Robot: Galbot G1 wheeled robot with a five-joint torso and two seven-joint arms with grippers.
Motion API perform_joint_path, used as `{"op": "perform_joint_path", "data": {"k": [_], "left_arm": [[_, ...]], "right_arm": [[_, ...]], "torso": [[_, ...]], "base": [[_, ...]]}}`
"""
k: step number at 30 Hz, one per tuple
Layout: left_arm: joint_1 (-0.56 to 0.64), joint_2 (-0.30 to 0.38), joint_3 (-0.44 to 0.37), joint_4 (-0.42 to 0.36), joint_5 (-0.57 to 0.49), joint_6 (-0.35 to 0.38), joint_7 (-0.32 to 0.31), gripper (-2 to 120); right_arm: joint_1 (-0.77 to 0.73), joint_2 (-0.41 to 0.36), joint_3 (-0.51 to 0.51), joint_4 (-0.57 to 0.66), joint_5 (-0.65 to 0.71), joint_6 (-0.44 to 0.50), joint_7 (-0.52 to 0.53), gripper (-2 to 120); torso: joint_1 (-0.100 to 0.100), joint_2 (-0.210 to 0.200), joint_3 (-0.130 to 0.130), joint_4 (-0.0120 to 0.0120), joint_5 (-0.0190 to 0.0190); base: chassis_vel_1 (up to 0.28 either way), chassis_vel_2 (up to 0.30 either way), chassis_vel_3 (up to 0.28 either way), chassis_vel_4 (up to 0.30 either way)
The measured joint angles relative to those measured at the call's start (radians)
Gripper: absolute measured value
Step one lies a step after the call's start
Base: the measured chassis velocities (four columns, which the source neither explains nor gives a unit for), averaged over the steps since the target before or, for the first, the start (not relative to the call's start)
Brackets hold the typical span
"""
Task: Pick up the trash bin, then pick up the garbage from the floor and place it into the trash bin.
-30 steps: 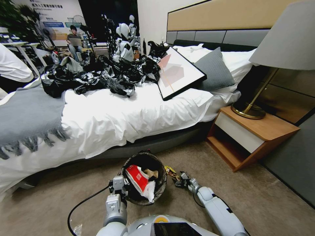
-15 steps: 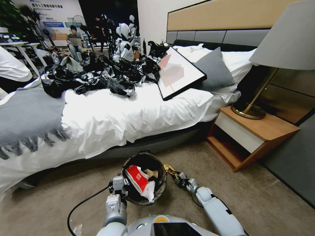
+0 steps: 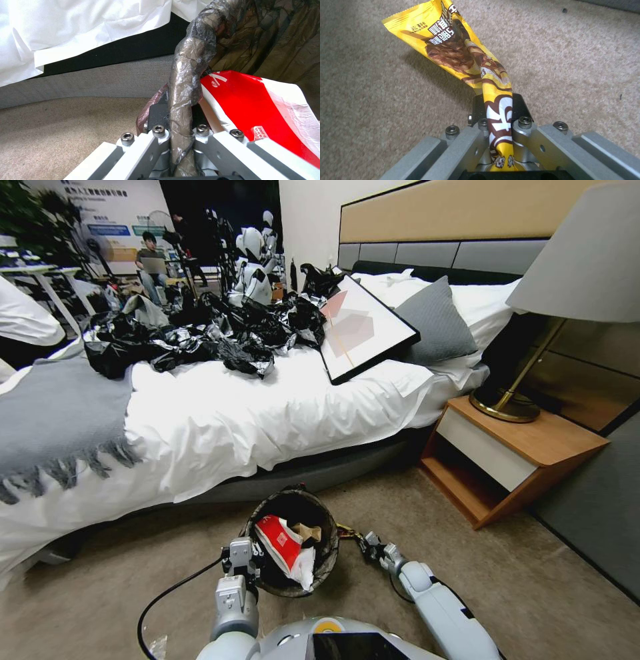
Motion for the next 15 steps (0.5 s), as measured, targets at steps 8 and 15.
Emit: {"op": "perform_joint_path", "data": {"k": [8, 15], "left_arm": [[0.0, 0.002, -0.001, 0.0, 0.0, -0.001, 0.0, 0], [0.0, 0.003, 0.0, 0.0, 0.0, -0.002, 0.0, 0]], "right_arm": [[-0.029, 0.001, 0.034, 0.104, 0.058, 0.023, 0.034, 0], [-0.085, -0.009, 0.117, 0.297, 0.139, 0.077, 0.067, 0]], "torso": [[0.0, 0.0, 0.0, 0.0001, 0.0], [0.0, 0.0, 0.0, 0.0, -0.0004]], "base": [[0.0, 0.0, 0.0, 0.0], [0.0, 0.0, 0.0, 0.0]]}}
